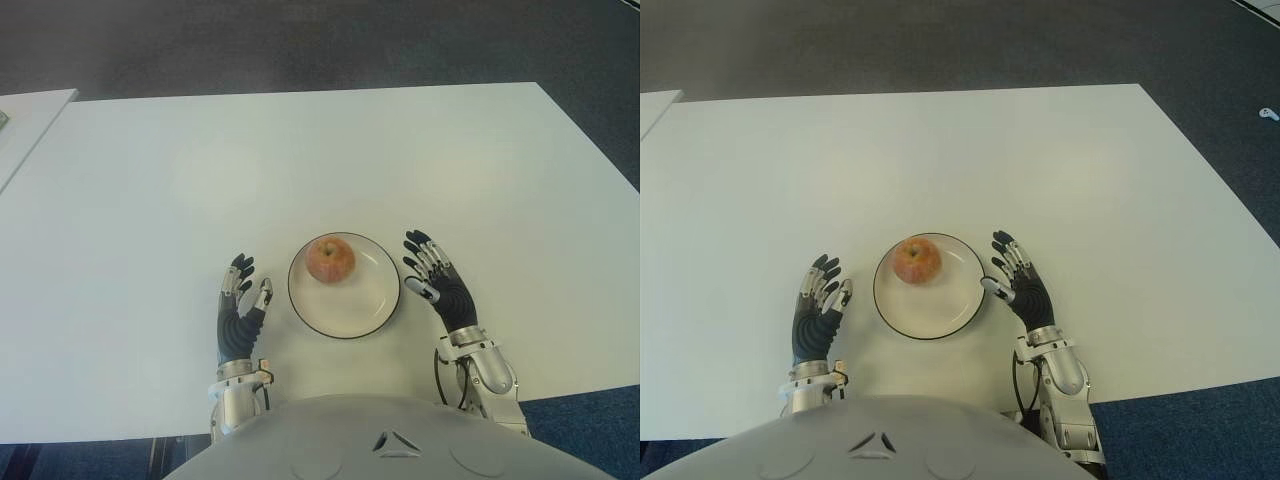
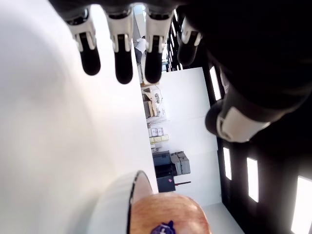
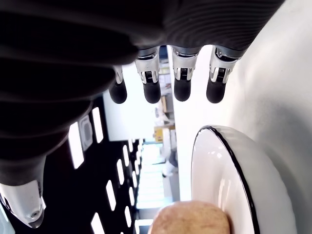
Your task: Put the apples into the plate.
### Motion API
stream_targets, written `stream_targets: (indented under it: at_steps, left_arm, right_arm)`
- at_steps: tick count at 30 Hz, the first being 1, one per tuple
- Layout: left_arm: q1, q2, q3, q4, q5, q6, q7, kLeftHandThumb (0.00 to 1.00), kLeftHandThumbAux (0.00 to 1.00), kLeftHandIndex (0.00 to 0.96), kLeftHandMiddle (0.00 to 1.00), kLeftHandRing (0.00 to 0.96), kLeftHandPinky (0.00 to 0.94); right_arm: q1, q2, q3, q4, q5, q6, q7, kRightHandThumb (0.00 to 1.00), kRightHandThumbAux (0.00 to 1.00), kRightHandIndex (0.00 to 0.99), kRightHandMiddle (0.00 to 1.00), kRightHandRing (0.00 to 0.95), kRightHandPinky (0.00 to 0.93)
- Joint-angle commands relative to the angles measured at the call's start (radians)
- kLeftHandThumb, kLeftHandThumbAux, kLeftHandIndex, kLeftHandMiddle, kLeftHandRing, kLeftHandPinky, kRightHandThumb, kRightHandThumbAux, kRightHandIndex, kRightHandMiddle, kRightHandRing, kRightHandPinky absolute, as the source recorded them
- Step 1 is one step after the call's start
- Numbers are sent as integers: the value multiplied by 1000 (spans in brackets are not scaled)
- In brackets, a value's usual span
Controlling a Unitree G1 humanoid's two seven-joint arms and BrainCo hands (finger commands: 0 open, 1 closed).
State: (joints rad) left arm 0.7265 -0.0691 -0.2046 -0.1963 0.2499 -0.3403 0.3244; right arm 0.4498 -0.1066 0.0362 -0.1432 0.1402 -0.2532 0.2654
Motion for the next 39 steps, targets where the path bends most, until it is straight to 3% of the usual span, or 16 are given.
stream_targets:
  at_steps: [1, 9, 13, 20, 27, 39]
  left_arm:
    - [21, -23, -42, 6, -28, -31, -18, 119, 506, 167, 184, 201, 256]
    - [32, -27, -50, -17, -62, -11, -33, 111, 468, 191, 187, 192, 241]
    - [32, -34, -54, -18, -83, 4, -38, 107, 466, 214, 204, 211, 278]
    - [31, -28, -77, 3, -129, -39, -64, 126, 462, 266, 246, 264, 334]
    - [28, -14, -90, -18, -216, -63, -121, 136, 434, 285, 272, 294, 349]
    - [-20, -29, -98, -48, -308, -37, -163, 199, 462, 314, 306, 318, 366]
  right_arm:
    - [-19, -3, -7, 38, -9, -24, 2, 167, 617, 0, 0, 0, 0]
    - [-40, 7, -9, 61, 1, -43, 3, 206, 618, 19, 0, 0, 28]
    - [-50, 15, -8, 68, 11, -51, 7, 224, 618, 39, 0, 0, 31]
    - [-72, 35, -9, 68, 29, -2, -8, 276, 604, 92, 22, 15, 63]
    - [-107, 56, -5, 101, 10, -33, -23, 305, 569, 127, 46, 24, 60]
    - [-167, 66, -3, 118, -12, 2, -55, 306, 557, 107, 40, 14, 42]
